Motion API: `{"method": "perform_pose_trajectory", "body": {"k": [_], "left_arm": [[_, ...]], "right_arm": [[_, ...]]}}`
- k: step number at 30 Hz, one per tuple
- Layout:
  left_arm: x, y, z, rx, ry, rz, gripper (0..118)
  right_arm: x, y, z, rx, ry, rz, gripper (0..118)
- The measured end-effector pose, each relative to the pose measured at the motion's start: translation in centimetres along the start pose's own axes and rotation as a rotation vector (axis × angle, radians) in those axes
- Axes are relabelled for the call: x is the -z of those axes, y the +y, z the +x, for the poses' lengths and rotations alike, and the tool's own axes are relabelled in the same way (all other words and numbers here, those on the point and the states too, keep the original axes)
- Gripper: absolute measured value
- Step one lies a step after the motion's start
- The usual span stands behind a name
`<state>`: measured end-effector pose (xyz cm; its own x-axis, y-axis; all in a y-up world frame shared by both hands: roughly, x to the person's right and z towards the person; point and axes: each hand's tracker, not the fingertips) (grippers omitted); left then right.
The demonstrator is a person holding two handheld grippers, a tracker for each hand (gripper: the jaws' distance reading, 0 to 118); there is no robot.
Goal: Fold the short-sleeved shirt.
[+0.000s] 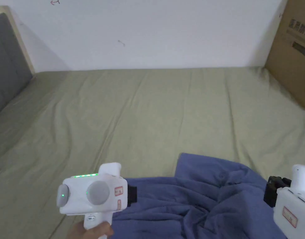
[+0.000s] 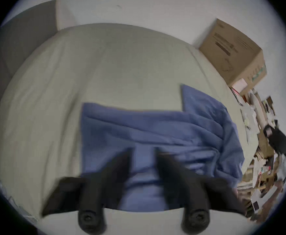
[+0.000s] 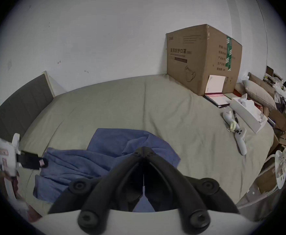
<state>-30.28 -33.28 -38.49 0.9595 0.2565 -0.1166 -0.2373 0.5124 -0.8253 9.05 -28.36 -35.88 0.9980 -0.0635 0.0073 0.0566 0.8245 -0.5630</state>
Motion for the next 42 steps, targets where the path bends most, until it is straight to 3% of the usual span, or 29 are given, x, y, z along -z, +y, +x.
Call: {"method": "perform_pose_trajectory", "body": {"k": [1,2,7,12,13,14,15,18,25,29,30,33,34,36,42], "left_arm": [[0.6,1.3,-1.3,-0.018,0.025,-0.018,100],[1.1,2.3,-2.3,-0.042,0.046,-0.042,106],[4.7,7.7,-5.9,-0.148,0.11,-0.025,104],[10.0,6.4,-5.4,-0.067,0.188,-0.202,78],[9.8,5.5,-4.6,0.033,0.246,-0.129,75],[9.0,5.2,-3.9,0.05,0.251,-0.087,71],[8.6,5.0,-3.1,0.038,0.27,-0.089,61],[8.1,4.9,-2.3,0.12,0.323,-0.081,6],[5.5,5.9,-2.3,0.09,0.258,-0.057,4],[4.0,6.8,-2.0,0.11,0.231,-0.02,4],[3.7,6.9,-2.0,0.116,0.228,-0.016,4],[2.7,7.1,-1.6,0.106,0.207,0.005,4],[2.4,7.1,-1.6,0.099,0.201,0.013,4],[1.8,7.2,-1.3,0.096,0.193,0.016,4],[1.8,7.5,-1.7,0.093,0.192,0.013,4]], "right_arm": [[0.4,0.0,-0.2,-0.003,0.003,-0.006,0],[0.8,-0.1,-0.4,-0.008,0.002,-0.012,0],[2.5,-0.5,-1.0,-0.027,0.007,-0.049,0],[3.5,-1.2,-1.4,-0.027,0.007,-0.082,0],[3.5,-1.3,-1.4,-0.028,0.005,-0.09,0],[3.6,-1.4,-1.4,-0.028,0.004,-0.097,0],[3.7,-1.5,-1.3,-0.028,0.004,-0.101,0],[4.0,-1.6,-0.8,-0.028,0.004,-0.113,0],[4.9,-0.2,1.5,0.012,0.04,-0.107,0],[7.9,3.0,4.3,0.1,0.184,-0.158,1],[9.3,4.1,4.5,0.09,0.209,-0.195,9],[14.1,6.6,4.5,0.051,0.228,-0.29,95],[16.1,7.2,4.4,0.043,0.227,-0.311,105],[18.8,8.1,3.9,0.004,0.173,-0.388,105],[24.1,6.7,2.4,-0.095,0.15,-0.539,104]]}}
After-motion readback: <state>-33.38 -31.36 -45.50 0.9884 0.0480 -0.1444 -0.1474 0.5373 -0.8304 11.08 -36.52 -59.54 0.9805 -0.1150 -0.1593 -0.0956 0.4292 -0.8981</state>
